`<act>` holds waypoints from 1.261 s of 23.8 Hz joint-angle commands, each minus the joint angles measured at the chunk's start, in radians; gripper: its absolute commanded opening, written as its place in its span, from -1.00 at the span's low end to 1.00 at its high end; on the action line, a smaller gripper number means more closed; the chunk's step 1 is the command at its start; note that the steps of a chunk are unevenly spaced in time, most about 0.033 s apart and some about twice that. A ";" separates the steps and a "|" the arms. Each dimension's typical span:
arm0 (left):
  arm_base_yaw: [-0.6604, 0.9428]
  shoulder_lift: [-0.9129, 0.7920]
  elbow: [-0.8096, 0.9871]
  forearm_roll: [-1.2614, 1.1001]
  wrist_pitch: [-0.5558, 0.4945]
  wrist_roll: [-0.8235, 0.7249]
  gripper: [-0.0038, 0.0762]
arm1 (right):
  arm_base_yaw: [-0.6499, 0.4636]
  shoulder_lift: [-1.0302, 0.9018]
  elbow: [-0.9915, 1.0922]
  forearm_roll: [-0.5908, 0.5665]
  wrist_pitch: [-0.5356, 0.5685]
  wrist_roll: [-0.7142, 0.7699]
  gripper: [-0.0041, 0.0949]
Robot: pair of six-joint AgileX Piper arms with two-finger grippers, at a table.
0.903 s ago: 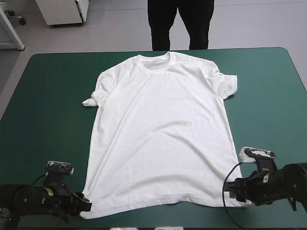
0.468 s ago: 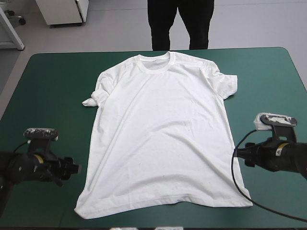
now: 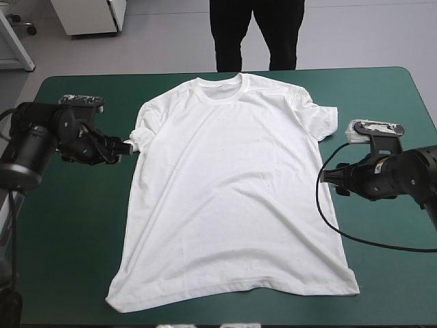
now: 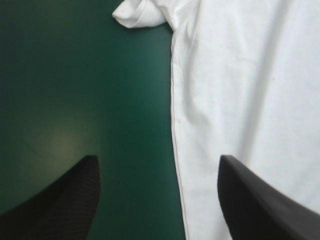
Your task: Fold the cloth
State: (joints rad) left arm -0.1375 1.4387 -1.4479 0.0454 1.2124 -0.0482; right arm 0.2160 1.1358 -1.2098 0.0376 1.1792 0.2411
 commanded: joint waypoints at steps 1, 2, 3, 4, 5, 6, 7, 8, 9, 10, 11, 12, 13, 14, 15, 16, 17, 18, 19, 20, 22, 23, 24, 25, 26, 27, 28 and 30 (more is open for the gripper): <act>0.001 0.081 -0.133 0.011 0.019 -0.001 0.30 | -0.007 -0.002 -0.054 -0.013 -0.045 -0.012 0.20; 0.001 0.113 -0.154 0.011 0.028 -0.001 0.30 | -0.007 -0.002 -0.054 -0.021 -0.047 -0.012 0.19; 0.001 0.140 -0.167 0.002 0.030 -0.001 0.30 | -0.007 -0.002 -0.054 -0.026 -0.047 -0.012 0.17; 0.001 0.164 -0.173 -0.009 0.028 -0.001 0.30 | -0.007 -0.002 -0.054 -0.030 -0.043 -0.012 0.15; 0.001 0.184 -0.177 -0.013 0.028 -0.001 0.30 | -0.007 -0.002 -0.054 -0.030 -0.038 -0.012 0.14; 0.001 0.200 -0.177 -0.013 0.023 -0.001 0.30 | -0.007 -0.002 -0.054 -0.030 -0.029 -0.012 0.12; 0.001 0.213 -0.177 -0.013 0.023 0.001 0.30 | -0.007 -0.002 -0.054 -0.030 -0.023 -0.012 0.12; 0.001 0.227 -0.177 -0.011 0.023 0.008 0.30 | -0.007 -0.002 -0.054 -0.030 -0.018 -0.012 0.12; 0.001 0.238 -0.177 -0.008 0.021 0.015 0.30 | -0.007 -0.002 -0.054 -0.030 -0.019 -0.012 0.11; 0.001 0.252 -0.177 -0.007 0.020 0.020 0.30 | -0.007 -0.002 -0.054 -0.030 -0.019 -0.012 0.11; 0.001 0.281 -0.177 -0.009 0.013 0.020 0.30 | -0.007 -0.002 -0.054 -0.030 -0.019 -0.012 0.11; 0.001 0.292 -0.177 -0.014 0.007 0.020 0.30 | -0.007 -0.002 -0.054 -0.030 -0.019 -0.012 0.11; 0.001 0.306 -0.177 -0.022 -0.002 0.020 0.30 | -0.007 -0.002 -0.054 -0.030 -0.019 -0.012 0.11; 0.001 0.318 -0.177 -0.032 -0.014 0.025 0.30 | -0.007 -0.002 -0.054 -0.030 -0.017 -0.012 0.11; 0.001 0.333 -0.177 -0.045 -0.021 0.030 0.30 | -0.007 -0.002 -0.054 -0.030 -0.015 -0.012 0.11; 0.001 0.360 -0.177 -0.061 -0.037 0.041 0.30 | -0.007 -0.002 -0.054 -0.030 -0.012 -0.012 0.11; 0.001 0.372 -0.177 -0.065 -0.042 0.042 0.30 | -0.007 -0.002 -0.054 -0.030 -0.010 -0.012 0.11; 0.001 0.402 -0.177 -0.068 -0.055 0.042 0.30 | -0.007 -0.002 -0.054 -0.030 -0.004 -0.012 0.11; 0.001 0.413 -0.177 -0.068 -0.060 0.042 0.30 | -0.007 -0.002 -0.054 -0.030 0.000 -0.012 0.11; 0.001 0.431 -0.177 -0.068 -0.068 0.042 0.30 | -0.007 -0.002 -0.054 -0.030 0.000 -0.012 0.11; 0.001 0.471 -0.180 -0.068 -0.078 0.042 0.30 | -0.007 -0.002 -0.054 -0.030 0.000 -0.012 0.11; 0.001 0.483 -0.180 -0.069 -0.080 0.042 0.30 | -0.007 -0.002 -0.054 -0.032 0.000 -0.012 0.11; 0.001 0.505 -0.181 -0.076 -0.085 0.042 0.28 | -0.007 -0.002 -0.054 -0.038 0.000 -0.012 0.11; 0.001 0.516 -0.181 -0.078 -0.093 0.042 0.26 | -0.007 -0.002 -0.054 -0.038 0.000 -0.012 0.11; 0.001 0.534 -0.182 -0.088 -0.103 0.042 0.20 | -0.007 -0.002 -0.054 -0.038 0.000 -0.012 0.11; 0.001 0.537 -0.185 -0.095 -0.107 0.042 0.14 | -0.007 -0.002 -0.054 -0.038 0.000 -0.012 0.11; 0.001 0.549 -0.185 -0.102 -0.117 0.042 -0.03 | -0.007 -0.002 -0.054 -0.038 -0.002 -0.012 0.11; 0.001 0.556 -0.185 -0.104 -0.117 0.048 -0.38 | -0.007 -0.002 -0.054 -0.038 -0.006 -0.012 0.11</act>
State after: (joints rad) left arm -0.1366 2.0165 -1.6149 -0.0368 1.1283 0.0000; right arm 0.2160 1.1468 -1.2311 0.0115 1.2092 0.2403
